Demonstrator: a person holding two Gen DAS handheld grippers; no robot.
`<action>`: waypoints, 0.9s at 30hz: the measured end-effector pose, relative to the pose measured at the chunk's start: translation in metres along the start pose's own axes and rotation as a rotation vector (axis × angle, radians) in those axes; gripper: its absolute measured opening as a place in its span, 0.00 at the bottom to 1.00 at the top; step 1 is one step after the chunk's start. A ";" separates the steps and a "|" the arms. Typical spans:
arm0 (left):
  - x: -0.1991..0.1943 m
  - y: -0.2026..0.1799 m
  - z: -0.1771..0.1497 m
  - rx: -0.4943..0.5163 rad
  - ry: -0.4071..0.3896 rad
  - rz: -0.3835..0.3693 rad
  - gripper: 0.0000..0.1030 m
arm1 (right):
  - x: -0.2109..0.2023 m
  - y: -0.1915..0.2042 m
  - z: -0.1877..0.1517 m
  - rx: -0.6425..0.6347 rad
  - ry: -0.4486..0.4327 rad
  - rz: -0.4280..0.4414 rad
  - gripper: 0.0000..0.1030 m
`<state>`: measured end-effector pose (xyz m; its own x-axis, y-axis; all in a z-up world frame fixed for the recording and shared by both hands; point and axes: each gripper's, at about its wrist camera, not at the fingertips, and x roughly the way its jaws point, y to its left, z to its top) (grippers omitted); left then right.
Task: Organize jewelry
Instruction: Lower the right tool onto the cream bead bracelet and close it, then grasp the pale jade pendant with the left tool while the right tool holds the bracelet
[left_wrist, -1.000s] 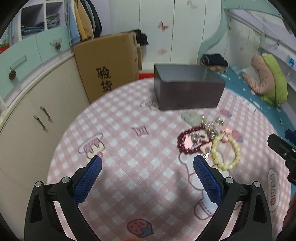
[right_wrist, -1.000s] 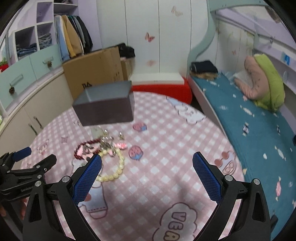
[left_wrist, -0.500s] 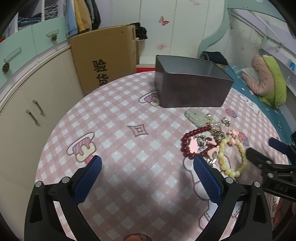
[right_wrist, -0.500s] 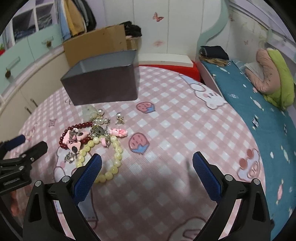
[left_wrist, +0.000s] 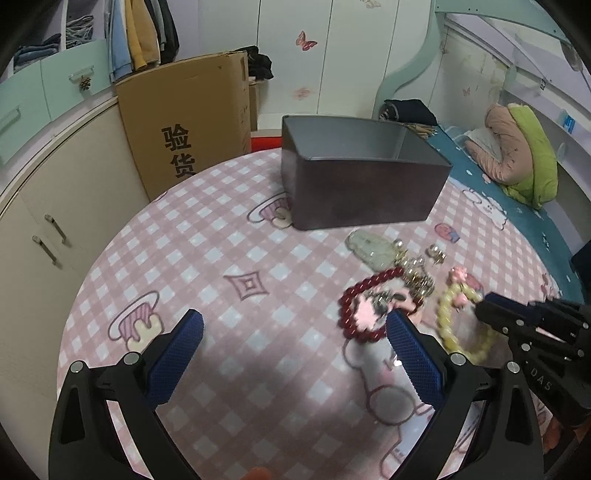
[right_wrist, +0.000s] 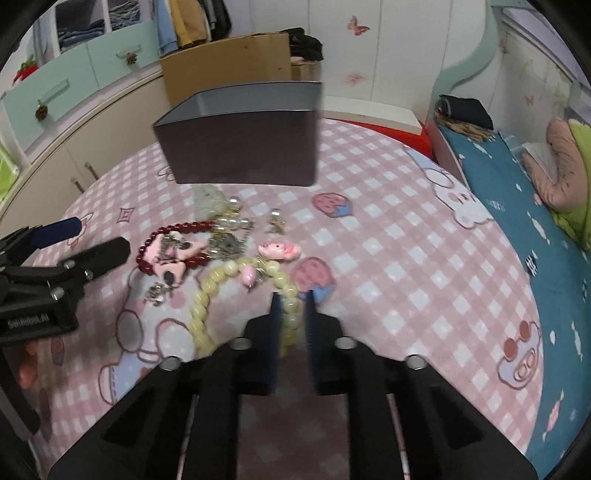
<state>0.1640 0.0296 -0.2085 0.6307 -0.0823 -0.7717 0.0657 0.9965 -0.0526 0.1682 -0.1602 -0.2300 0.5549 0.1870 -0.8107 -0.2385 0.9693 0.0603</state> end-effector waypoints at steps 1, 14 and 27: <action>0.000 -0.001 0.001 -0.003 -0.003 -0.004 0.93 | -0.001 -0.006 -0.001 0.013 -0.002 -0.003 0.10; 0.041 -0.035 0.042 -0.008 0.081 0.018 0.92 | -0.013 -0.052 0.005 0.110 -0.071 0.004 0.10; 0.068 -0.038 0.062 -0.030 0.114 0.100 0.93 | -0.005 -0.064 0.012 0.128 -0.078 0.079 0.10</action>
<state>0.2517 -0.0148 -0.2197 0.5412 0.0179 -0.8407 -0.0174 0.9998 0.0101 0.1902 -0.2216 -0.2230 0.5998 0.2706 -0.7530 -0.1834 0.9625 0.1998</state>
